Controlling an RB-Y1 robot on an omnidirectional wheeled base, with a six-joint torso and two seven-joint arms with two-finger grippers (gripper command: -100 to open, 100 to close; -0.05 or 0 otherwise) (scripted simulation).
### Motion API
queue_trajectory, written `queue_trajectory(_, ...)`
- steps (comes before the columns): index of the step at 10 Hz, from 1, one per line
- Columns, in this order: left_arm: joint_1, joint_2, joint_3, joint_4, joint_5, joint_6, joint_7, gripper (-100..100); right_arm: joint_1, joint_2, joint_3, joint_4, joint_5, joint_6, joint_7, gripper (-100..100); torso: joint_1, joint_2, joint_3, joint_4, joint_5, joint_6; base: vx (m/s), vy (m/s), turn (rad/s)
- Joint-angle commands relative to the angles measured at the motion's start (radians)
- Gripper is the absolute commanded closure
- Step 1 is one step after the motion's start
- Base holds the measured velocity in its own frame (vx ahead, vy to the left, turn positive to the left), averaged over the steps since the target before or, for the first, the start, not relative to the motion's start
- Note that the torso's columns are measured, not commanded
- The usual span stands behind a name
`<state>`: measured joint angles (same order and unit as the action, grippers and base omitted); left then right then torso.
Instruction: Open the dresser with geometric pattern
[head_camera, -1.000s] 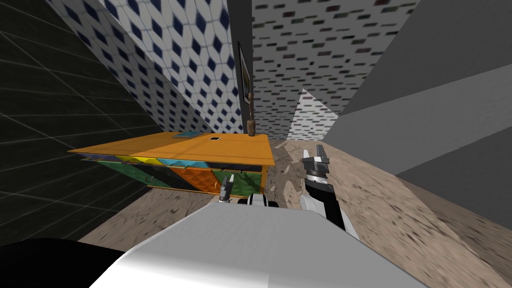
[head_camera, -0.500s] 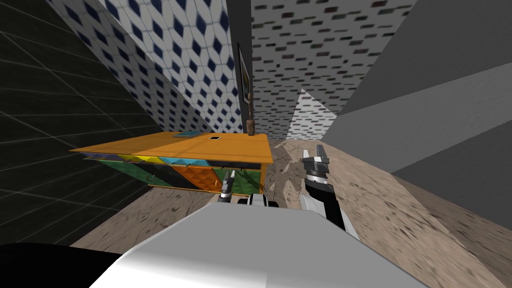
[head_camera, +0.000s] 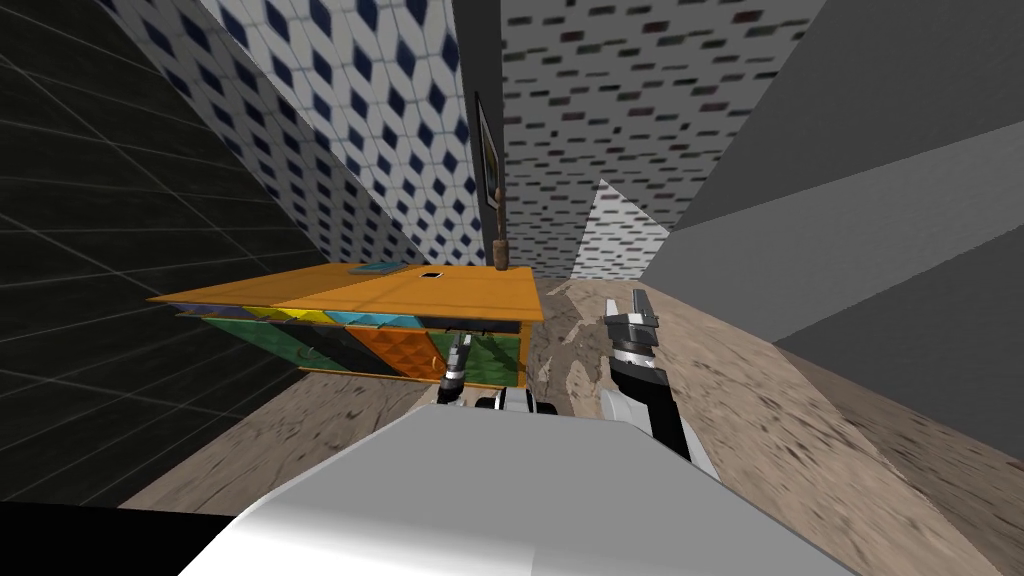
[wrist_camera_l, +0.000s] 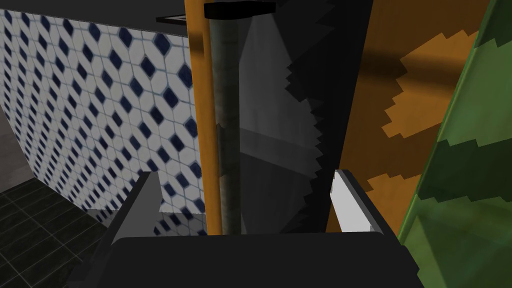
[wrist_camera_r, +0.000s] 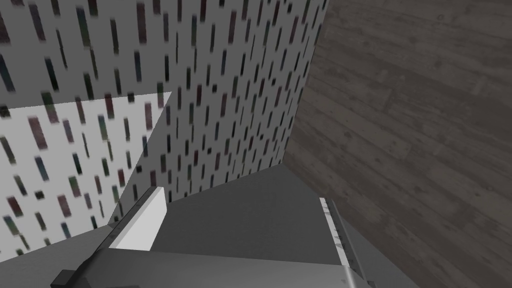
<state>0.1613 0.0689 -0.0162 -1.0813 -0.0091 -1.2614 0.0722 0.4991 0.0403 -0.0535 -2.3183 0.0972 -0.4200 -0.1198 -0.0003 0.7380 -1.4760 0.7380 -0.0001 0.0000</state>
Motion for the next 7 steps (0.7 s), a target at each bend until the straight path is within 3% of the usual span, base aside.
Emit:
queue_trajectory(1, 0.034, -0.001, -0.008, -0.012, -0.003, -0.019, 0.001, 100, 0.000, 0.000, 0.000, 0.000, 0.000, 0.000, 0.000, 0, 0.001, -0.001, 0.000, 0.000, 0.000, 0.000, 0.035, 0.003, 0.010)
queue_trajectory(7, 0.143, -0.008, -0.040, -0.017, -0.016, -0.118, -0.001, 100, 0.000, 0.000, 0.000, 0.000, 0.000, 0.000, 0.000, 0, 0.002, 0.001, 0.001, 0.000, 0.001, -0.001, 0.064, 0.010, 0.013)
